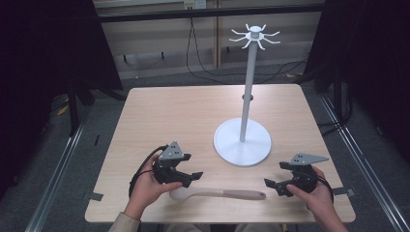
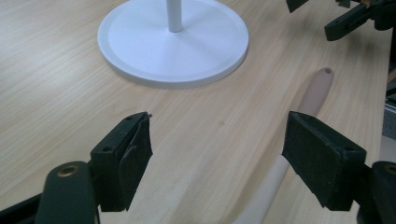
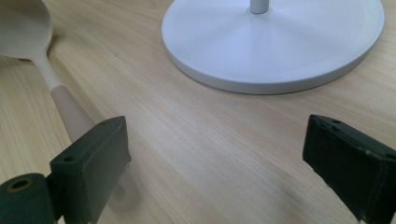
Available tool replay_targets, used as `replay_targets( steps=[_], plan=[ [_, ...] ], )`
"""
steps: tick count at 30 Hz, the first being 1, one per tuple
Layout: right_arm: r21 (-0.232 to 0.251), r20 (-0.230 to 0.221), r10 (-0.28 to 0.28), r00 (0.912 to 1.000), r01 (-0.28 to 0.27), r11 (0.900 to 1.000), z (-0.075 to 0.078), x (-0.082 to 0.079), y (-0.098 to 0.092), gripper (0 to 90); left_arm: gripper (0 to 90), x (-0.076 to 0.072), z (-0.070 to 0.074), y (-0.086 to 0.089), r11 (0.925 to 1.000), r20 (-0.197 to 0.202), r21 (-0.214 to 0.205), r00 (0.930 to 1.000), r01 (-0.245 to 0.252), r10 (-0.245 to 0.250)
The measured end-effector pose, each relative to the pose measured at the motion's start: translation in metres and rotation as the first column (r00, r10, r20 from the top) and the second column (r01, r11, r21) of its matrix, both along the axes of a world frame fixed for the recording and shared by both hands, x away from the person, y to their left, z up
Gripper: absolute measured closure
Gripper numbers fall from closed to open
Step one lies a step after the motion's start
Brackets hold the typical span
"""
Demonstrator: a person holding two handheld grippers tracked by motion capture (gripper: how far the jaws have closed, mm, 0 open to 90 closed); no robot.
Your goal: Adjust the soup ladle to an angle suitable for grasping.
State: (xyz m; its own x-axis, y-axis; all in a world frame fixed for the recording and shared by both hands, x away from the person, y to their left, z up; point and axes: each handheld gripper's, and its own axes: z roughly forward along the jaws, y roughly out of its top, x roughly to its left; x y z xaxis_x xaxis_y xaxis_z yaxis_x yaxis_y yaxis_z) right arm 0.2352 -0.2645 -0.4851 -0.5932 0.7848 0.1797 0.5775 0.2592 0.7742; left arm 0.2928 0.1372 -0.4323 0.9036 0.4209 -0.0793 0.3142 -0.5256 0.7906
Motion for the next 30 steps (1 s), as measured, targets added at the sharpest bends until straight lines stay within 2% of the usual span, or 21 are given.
replay_targets(
  steps=[2,5,7,8,9,10,12,14,16,17,18,19,23,26,27,28,29,30],
  plan=[
    [0.001,0.000,-0.001,1.0000,0.001,1.0000,0.000,0.000,0.000,7.0,24.3,-0.002,0.000,-0.002,1.0000,-0.003,-0.007,1.0000,0.001,-0.001],
    [0.002,0.003,-0.003,1.0000,0.003,1.0000,0.001,0.000,0.000,7.0,26.0,-0.004,0.000,-0.008,0.9995,-0.003,0.010,0.9996,0.029,-0.029],
    [0.001,0.006,0.002,1.0000,-0.002,1.0000,0.001,0.000,0.000,7.0,28.7,-0.007,-0.001,-0.012,0.9986,-0.018,0.004,0.9985,0.052,-0.052],
    [0.002,0.001,0.001,1.0000,-0.001,1.0000,0.001,0.001,0.001,7.0,34.6,-0.008,-0.002,-0.014,0.9975,-0.025,0.005,0.9972,0.070,-0.070],
    [0.002,0.001,0.001,1.0000,-0.001,1.0000,0.001,0.001,0.001,7.0,34.6,-0.010,-0.003,-0.017,0.9969,-0.034,0.007,0.9963,0.079,-0.079],
    [0.001,-0.001,0.001,1.0000,-0.001,1.0000,0.000,0.001,0.002,7.0,41.7,-0.012,-0.003,-0.020,0.9948,-0.044,0.024,0.9942,0.099,-0.098],
    [0.001,-0.001,-0.001,1.0000,0.001,1.0000,0.000,0.001,0.002,7.0,44.1,-0.015,-0.005,-0.026,0.9924,-0.051,0.032,0.9919,0.118,-0.117],
    [-0.001,-0.002,0.005,1.0000,-0.005,1.0000,-0.001,0.001,0.002,7.0,51.4,-0.017,-0.006,-0.032,0.9892,-0.049,0.048,0.9895,0.139,-0.136],
    [-0.001,-0.002,0.005,1.0000,-0.005,1.0000,-0.001,0.001,0.002,7.1,63.6,-0.019,-0.006,-0.037,0.9845,-0.062,0.059,0.9850,0.165,-0.161],
    [-0.001,-0.002,0.005,1.0000,-0.005,1.0000,-0.001,0.001,0.002,7.1,63.6,-0.020,-0.007,-0.040,0.9834,-0.070,0.060,0.9834,0.171,-0.167],
    [-0.003,0.002,0.007,1.0000,-0.007,1.0000,-0.001,0.001,0.001,7.1,71.5,-0.021,-0.008,-0.042,0.9783,-0.070,0.082,0.9803,0.190,-0.185],
    [-0.003,0.002,0.007,1.0000,-0.007,1.0000,-0.001,0.001,0.001,7.1,71.5,-0.024,-0.009,-0.046,0.9748,-0.083,0.092,0.9771,0.203,-0.196],
    [-0.001,-0.001,0.005,1.0000,-0.005,1.0000,-0.001,0.001,0.001,7.1,79.6,-0.030,-0.014,-0.058,0.9576,-0.081,0.151,0.9686,0.245,-0.235],
    [0.001,-0.003,0.004,1.0000,-0.004,1.0000,-0.001,0.001,0.002,7.0,86.5,-0.031,-0.018,-0.063,0.9504,-0.116,0.172,0.9634,0.259,-0.242],
    [0.001,-0.003,0.004,1.0000,-0.004,1.0000,-0.001,0.001,0.002,7.0,86.5,-0.032,-0.020,-0.065,0.9519,-0.118,0.166,0.9636,0.257,-0.240],
    [0.001,-0.002,0.004,1.0000,-0.004,1.0000,-0.001,0.001,0.002,7.1,87.0,-0.033,-0.021,-0.066,0.9499,-0.124,0.172,0.9624,0.261,-0.241],
    [0.002,-0.002,0.004,1.0000,-0.004,1.0000,-0.001,0.001,0.002,7.0,87.9,-0.034,-0.022,-0.067,0.9492,-0.141,0.172,0.9602,0.263,-0.241],
    [-0.001,-0.002,0.004,1.0000,-0.004,1.0000,-0.001,0.001,0.001,7.1,88.9,-0.033,-0.023,-0.067,0.9449,-0.158,0.181,0.9563,0.273,-0.246]
  ],
)
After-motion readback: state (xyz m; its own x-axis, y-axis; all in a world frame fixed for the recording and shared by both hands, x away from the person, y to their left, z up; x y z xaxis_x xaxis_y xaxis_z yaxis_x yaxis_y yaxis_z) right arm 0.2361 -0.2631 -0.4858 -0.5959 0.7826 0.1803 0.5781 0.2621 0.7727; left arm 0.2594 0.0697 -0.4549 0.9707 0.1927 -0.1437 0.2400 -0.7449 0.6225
